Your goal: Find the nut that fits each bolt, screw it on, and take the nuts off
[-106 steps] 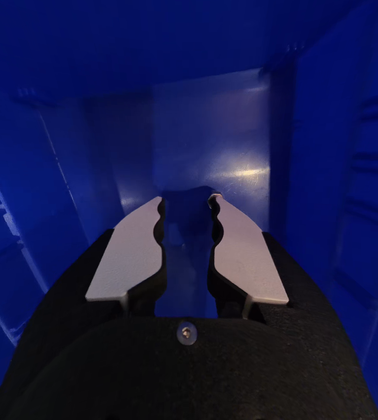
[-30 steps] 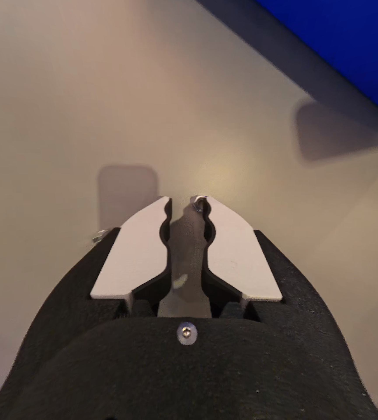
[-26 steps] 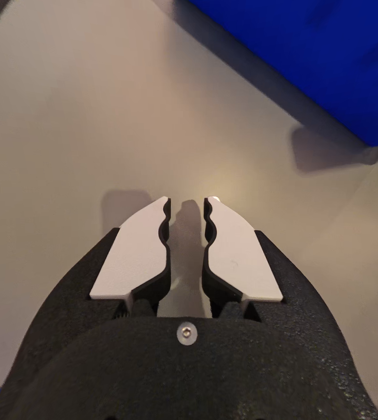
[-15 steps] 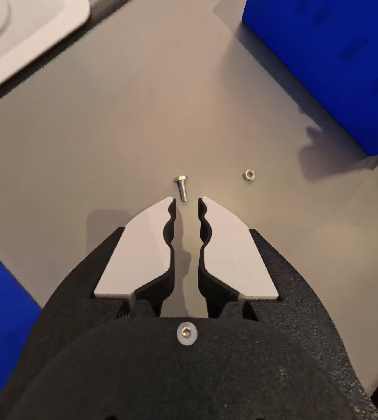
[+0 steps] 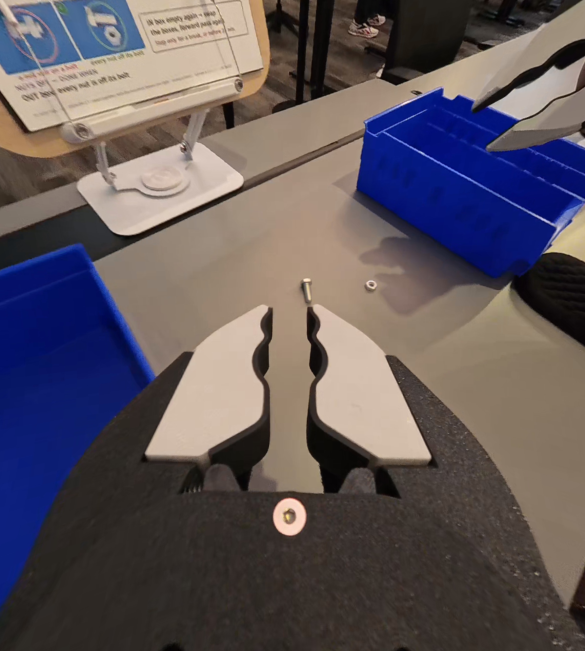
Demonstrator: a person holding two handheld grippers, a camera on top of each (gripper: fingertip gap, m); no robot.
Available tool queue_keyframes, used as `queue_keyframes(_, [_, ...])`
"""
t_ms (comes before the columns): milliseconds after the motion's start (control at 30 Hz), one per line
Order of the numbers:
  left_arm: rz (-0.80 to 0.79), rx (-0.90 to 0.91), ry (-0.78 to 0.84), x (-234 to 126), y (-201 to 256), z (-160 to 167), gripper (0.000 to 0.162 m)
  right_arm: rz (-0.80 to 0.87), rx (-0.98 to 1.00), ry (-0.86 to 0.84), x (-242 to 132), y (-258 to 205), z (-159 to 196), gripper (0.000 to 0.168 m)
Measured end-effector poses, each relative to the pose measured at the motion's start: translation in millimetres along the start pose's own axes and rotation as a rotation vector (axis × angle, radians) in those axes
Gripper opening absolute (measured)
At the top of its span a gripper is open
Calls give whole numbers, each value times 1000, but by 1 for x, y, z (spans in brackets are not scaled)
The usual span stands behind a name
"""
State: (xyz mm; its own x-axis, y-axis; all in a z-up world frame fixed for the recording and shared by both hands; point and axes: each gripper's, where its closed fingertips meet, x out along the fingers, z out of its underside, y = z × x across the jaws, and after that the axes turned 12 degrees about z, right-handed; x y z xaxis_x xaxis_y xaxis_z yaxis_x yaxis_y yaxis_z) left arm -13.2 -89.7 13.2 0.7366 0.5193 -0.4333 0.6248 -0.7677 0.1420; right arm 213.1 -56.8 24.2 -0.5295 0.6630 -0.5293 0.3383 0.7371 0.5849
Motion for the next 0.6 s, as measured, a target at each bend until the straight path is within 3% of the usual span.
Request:
queue_keyframes(133, [-58, 70, 94, -15, -9, -6, 17, -30, -9, 36, 5, -6, -9, 30])
queue_keyframes(333, [-12, 67, 222, -26, -6, -14, 24, -172, -115, 75, 24, -26, -29, 25])
queue_keyframes(433, [-6, 105, 319, -35, -3, -20, 33, -238, -246, 57, 43, -41, -36, 22])
queue_keyframes(600, [-70, 129, 360, -51, -8, -19, 34, -338, -550, -21, 87, -79, -34, 21])
